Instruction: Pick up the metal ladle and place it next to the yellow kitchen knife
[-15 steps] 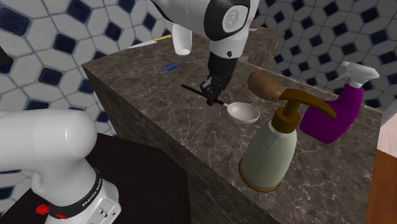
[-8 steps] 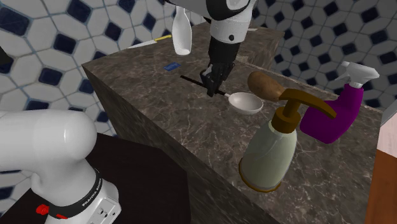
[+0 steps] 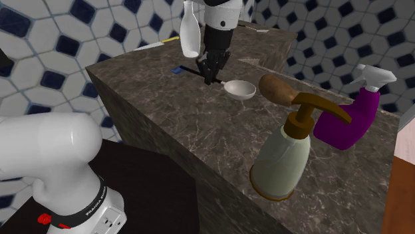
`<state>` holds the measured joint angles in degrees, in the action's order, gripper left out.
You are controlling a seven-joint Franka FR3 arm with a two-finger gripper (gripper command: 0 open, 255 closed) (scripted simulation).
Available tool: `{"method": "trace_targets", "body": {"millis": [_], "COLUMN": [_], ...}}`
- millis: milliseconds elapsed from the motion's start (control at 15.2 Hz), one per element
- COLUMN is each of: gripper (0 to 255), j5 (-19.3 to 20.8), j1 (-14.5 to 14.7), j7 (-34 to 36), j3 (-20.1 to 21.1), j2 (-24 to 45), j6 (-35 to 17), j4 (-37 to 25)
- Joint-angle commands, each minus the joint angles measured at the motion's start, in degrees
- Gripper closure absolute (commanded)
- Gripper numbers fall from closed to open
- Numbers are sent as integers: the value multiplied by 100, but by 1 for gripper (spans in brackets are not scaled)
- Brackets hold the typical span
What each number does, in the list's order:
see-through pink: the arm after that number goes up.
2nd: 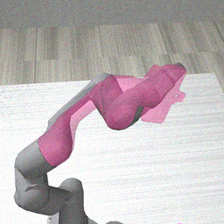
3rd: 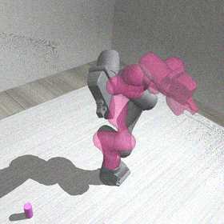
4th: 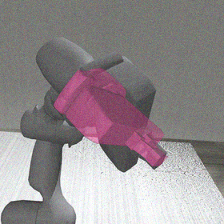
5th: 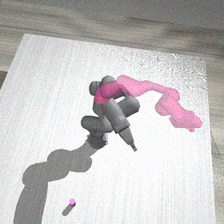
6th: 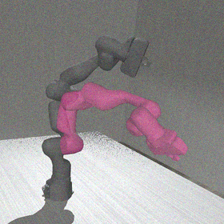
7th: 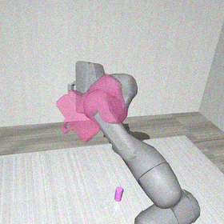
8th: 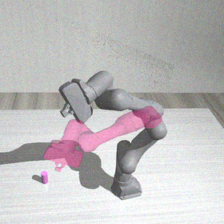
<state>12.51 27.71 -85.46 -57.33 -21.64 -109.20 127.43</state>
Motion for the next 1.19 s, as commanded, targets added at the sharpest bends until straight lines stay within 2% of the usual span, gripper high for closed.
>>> {"method": "trace_targets", "body": {"millis": [0, 330, 660, 858, 1122], "gripper": [255, 255, 255, 255, 255], "j5": [-239, -910, -1783, -2360, -3054], "j1": [241, 801, 1238, 1337, 1264], "j7": [105, 274, 248, 186, 169], "j3": [-4, -13, -36, 37, 274], "j2": [253, 970, 1906, 2538, 3358], "j6": [-83, -216, -218, -125, 95], "j4": [-110, -472, -1019, -1444, -2123]}}
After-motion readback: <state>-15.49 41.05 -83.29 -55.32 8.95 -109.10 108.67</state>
